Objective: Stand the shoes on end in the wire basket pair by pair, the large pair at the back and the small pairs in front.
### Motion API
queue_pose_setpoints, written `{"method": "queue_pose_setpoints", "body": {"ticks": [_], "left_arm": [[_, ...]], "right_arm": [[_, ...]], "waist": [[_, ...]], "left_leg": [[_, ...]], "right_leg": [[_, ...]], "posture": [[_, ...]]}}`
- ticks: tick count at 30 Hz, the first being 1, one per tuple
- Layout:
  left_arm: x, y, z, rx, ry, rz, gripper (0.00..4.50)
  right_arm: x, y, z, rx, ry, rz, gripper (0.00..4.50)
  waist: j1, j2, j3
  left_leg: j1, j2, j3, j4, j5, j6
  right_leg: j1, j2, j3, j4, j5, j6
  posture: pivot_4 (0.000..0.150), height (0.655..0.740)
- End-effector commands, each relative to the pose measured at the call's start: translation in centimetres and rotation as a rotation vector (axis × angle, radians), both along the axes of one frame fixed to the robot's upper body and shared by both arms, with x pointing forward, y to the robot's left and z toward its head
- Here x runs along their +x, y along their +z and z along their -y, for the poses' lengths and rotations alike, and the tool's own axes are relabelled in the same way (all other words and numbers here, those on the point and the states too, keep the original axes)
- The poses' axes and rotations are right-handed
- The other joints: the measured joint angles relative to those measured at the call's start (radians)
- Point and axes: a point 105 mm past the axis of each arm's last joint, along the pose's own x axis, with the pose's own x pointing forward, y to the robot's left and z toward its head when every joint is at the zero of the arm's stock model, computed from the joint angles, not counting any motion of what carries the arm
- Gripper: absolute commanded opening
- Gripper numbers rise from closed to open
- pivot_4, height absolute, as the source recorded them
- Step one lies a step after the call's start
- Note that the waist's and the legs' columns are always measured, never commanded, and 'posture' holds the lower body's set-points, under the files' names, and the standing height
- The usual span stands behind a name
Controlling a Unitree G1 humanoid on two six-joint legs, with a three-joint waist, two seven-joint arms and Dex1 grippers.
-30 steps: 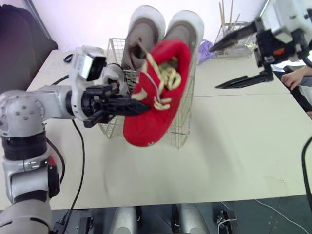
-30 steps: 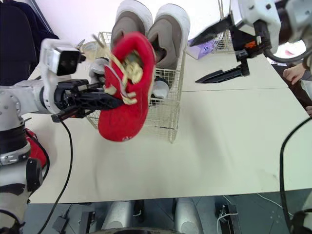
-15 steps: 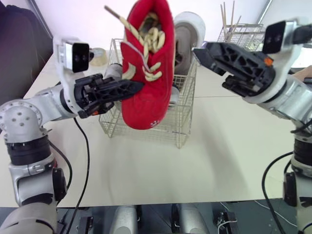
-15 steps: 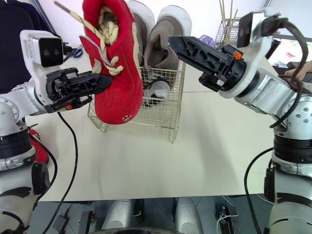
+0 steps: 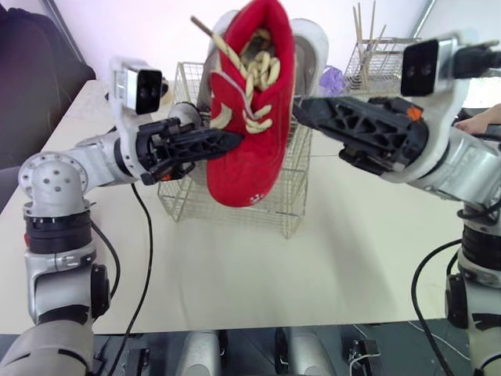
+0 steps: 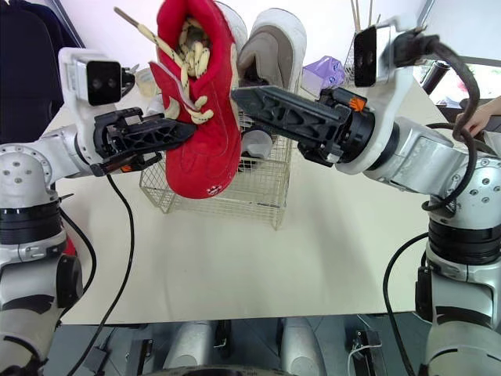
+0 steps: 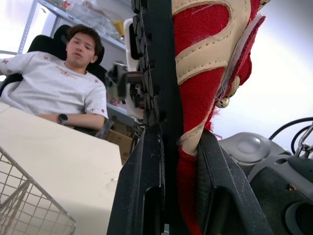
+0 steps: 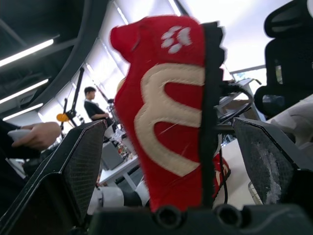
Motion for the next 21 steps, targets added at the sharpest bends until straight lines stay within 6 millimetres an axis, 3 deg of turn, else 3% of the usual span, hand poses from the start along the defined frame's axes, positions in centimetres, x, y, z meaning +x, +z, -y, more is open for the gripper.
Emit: {"method": "queue_pose_setpoints", "body": {"ticks": [1,12,15,21], "left_arm": [[-0.4,1.0,0.2,-0.021,-0.015,0.056,0.19],[-0.4,0.1,0.8,0.033,-0.027,0.063,0.19],[-0.4,0.0,0.9,0.040,-0.024,0.065,0.19],[-0.2,-0.2,0.9,0.067,-0.007,0.079,0.19]], "right_arm": [[-0.7,0.6,0.1,-0.005,0.007,0.054,4.46],[-0.1,0.2,-0.6,-0.067,-0.033,0.087,4.46],[-0.1,0.0,-0.5,-0.083,-0.049,0.094,3.56],[-0.5,-0.3,-0.6,-0.112,-0.057,0.116,0.62]], "waist": [[0.000,0.000,0.000],[0.000,0.000,0.000],[0.000,0.000,0.000],[0.000,0.000,0.000]], "left_leg": [[0.000,0.000,0.000,0.000,0.000,0.000],[0.000,0.000,0.000,0.000,0.000,0.000],[0.000,0.000,0.000,0.000,0.000,0.000],[0.000,0.000,0.000,0.000,0.000,0.000]], "right_leg": [[0.000,0.000,0.000,0.000,0.000,0.000],[0.000,0.000,0.000,0.000,0.000,0.000],[0.000,0.000,0.000,0.000,0.000,0.000],[0.000,0.000,0.000,-0.001,0.000,0.000]], "posture": [[0.150,0.7400],[0.150,0.7400],[0.150,0.7400],[0.150,0.7400]]}}
